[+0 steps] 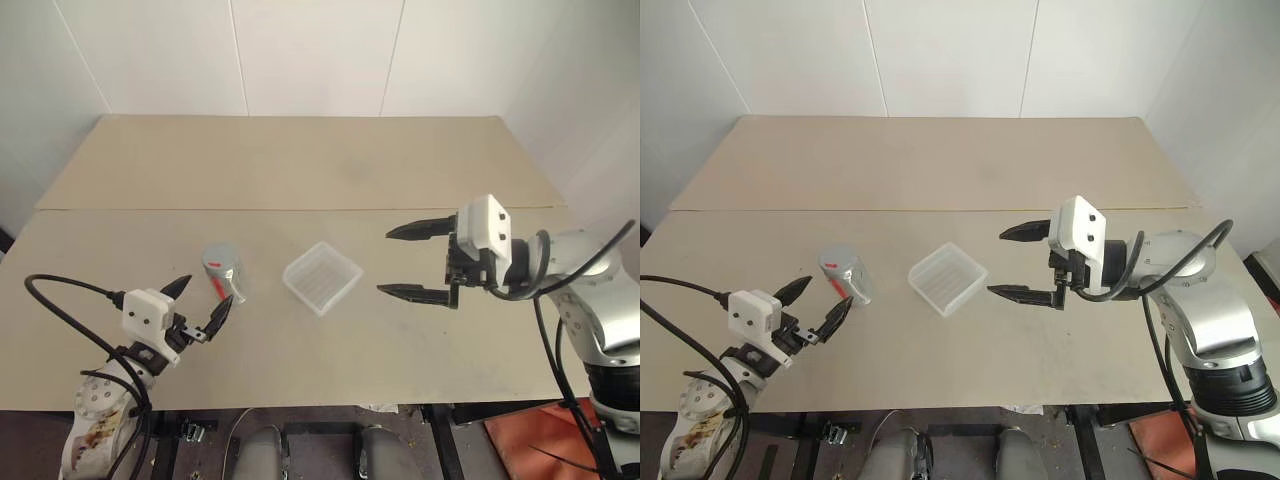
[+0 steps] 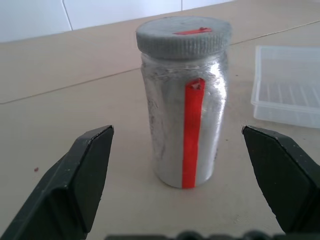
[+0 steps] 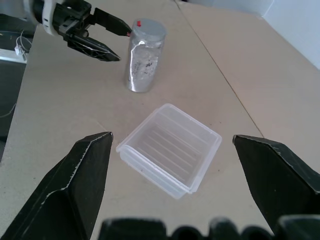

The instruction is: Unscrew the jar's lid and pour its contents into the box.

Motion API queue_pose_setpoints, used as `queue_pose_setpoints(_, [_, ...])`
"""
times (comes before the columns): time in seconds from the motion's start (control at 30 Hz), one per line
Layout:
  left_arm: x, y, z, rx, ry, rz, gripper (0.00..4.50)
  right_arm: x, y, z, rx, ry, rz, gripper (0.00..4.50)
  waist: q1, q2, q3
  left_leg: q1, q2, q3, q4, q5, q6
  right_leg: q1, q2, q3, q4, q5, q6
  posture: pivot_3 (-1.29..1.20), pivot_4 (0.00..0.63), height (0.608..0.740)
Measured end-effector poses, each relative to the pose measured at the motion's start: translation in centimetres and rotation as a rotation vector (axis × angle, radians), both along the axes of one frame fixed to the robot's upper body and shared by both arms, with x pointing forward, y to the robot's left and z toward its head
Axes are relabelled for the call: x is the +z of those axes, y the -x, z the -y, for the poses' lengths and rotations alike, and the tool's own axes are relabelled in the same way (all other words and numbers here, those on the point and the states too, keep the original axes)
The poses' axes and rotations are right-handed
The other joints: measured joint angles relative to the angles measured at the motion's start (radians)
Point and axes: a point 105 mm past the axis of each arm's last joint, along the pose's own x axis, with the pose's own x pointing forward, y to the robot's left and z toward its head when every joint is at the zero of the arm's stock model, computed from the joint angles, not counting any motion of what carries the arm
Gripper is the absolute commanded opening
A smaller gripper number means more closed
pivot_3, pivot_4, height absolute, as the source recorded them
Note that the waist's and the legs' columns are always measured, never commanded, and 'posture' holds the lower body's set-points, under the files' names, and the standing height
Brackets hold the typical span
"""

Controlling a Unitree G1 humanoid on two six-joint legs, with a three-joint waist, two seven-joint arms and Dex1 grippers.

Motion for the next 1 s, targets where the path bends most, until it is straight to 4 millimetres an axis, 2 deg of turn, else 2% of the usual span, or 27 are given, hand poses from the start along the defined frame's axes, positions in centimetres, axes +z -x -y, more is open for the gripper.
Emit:
queue_pose_setpoints(0.23, [-0.4,-1.2,1.0,-0.01,-0.017,0.027,4.45,0.0,0.3,-0.2,0.009,-0.007,0.001,4.5,0.0,0.0,0.0,0.0,0.0,0.0,0.0,0.0,0.0,0.0,0.0,0.0,0.0,0.0,0.0,0.0,0.15,0.74])
queue_pose_setpoints(0.5, [-0.5,-2.5,1.5,0.093,0.0,0.069,4.45,0.0,0.3,-0.2,0.01,-0.008,0.002,4.5,0.001,0.0,0.0,0.0,0.0,-0.001,0.0,0.0,0.0,0.0,0.0,0.0,0.0,0.0,0.0,0.0,0.15,0.74])
queue_pose_setpoints(0.6, [-0.9,-2.7,2.3,0.13,0.031,0.067,4.45,0.0,0.3,-0.2,0.01,-0.008,0.001,4.5,0.001,0.0,0.0,0.0,0.0,-0.001,0.0,0.0,0.0,0.0,0.0,0.0,0.0,0.0,0.0,0.0,0.15,0.74])
queue_pose_setpoints(1.0, [-0.8,-3.5,2.8,0.181,0.07,0.057,4.45,0.1,0.4,-0.4,0.022,-0.017,0.005,4.5,0.001,0.0,0.0,0.0,0.0,-0.002,0.0,0.0,0.0,0.0,0.0,0.0,0.0,0.0,0.0,0.0,0.15,0.74])
